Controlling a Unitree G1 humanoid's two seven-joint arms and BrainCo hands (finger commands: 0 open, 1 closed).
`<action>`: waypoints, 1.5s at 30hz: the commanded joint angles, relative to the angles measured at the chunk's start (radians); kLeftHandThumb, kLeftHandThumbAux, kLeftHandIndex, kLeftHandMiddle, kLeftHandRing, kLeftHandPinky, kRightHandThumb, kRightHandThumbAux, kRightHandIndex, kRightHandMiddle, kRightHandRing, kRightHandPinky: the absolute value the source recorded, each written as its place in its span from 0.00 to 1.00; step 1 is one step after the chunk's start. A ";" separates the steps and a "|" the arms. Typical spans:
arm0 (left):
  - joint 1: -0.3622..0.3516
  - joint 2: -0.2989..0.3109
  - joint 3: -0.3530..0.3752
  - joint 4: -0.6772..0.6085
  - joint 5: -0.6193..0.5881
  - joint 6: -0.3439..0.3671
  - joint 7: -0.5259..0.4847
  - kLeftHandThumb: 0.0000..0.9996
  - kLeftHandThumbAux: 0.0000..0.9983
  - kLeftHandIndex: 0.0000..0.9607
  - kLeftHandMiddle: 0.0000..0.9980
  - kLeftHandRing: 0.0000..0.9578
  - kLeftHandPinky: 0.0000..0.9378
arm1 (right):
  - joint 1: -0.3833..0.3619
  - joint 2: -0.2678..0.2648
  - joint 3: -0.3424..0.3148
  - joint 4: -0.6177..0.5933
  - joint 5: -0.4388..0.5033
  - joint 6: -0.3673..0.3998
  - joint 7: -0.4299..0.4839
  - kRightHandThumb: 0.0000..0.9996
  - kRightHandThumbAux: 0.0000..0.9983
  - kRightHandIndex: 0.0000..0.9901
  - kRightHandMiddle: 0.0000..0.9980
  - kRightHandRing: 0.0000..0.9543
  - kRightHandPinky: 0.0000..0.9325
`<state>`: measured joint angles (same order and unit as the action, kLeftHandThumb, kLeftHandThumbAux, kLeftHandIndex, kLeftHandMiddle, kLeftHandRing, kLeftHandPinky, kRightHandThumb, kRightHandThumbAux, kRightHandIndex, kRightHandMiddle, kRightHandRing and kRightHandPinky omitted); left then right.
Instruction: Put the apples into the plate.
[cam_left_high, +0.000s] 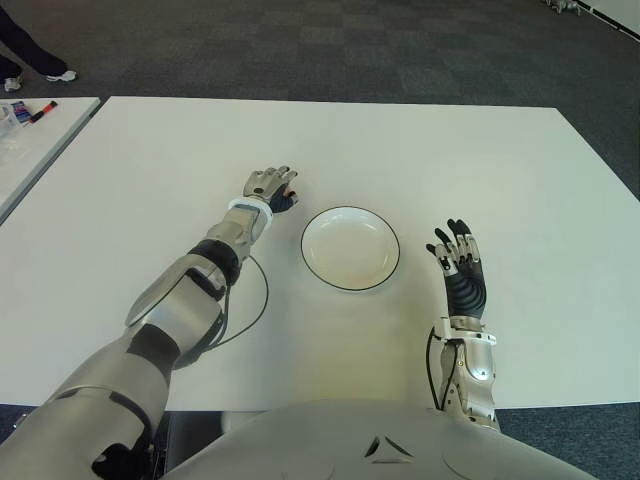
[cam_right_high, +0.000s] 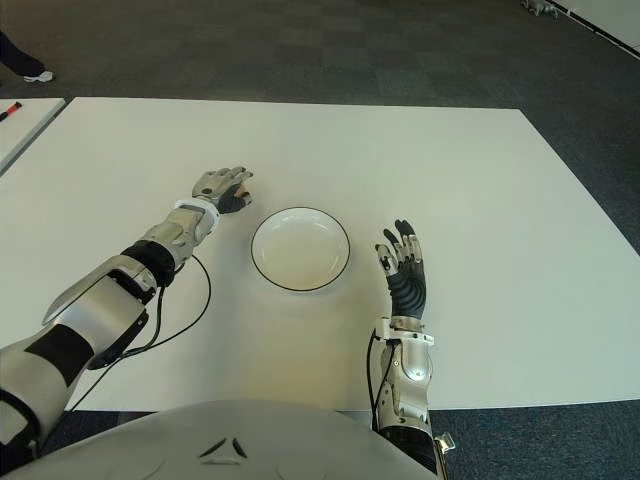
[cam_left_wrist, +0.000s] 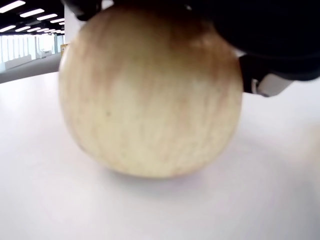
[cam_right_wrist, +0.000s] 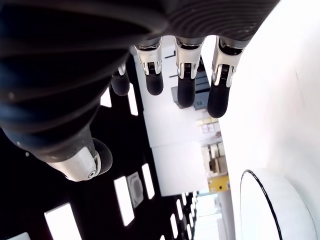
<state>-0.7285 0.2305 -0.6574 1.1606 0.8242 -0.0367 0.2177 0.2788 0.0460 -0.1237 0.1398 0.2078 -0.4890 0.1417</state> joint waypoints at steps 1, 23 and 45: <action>0.107 -0.046 -0.049 0.068 0.014 -0.001 -0.072 0.68 0.30 0.05 0.05 0.21 0.41 | 0.010 0.006 -0.004 -0.001 0.016 -0.005 0.007 0.37 0.64 0.05 0.07 0.12 0.25; 0.102 -0.054 -0.056 0.064 -0.003 -0.001 -0.124 0.67 0.29 0.02 0.02 0.18 0.36 | 0.015 0.009 -0.010 -0.007 0.015 -0.005 0.007 0.38 0.64 0.06 0.08 0.12 0.26; 0.132 -0.050 0.004 -0.005 -0.052 0.021 0.001 0.91 0.33 0.09 0.32 0.58 0.74 | 0.014 -0.010 -0.018 -0.021 0.037 0.006 0.032 0.35 0.66 0.04 0.07 0.11 0.23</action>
<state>-0.7027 0.2211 -0.6378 1.1278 0.7860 -0.0109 0.2545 0.2921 0.0406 -0.1371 0.1234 0.2258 -0.4938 0.1625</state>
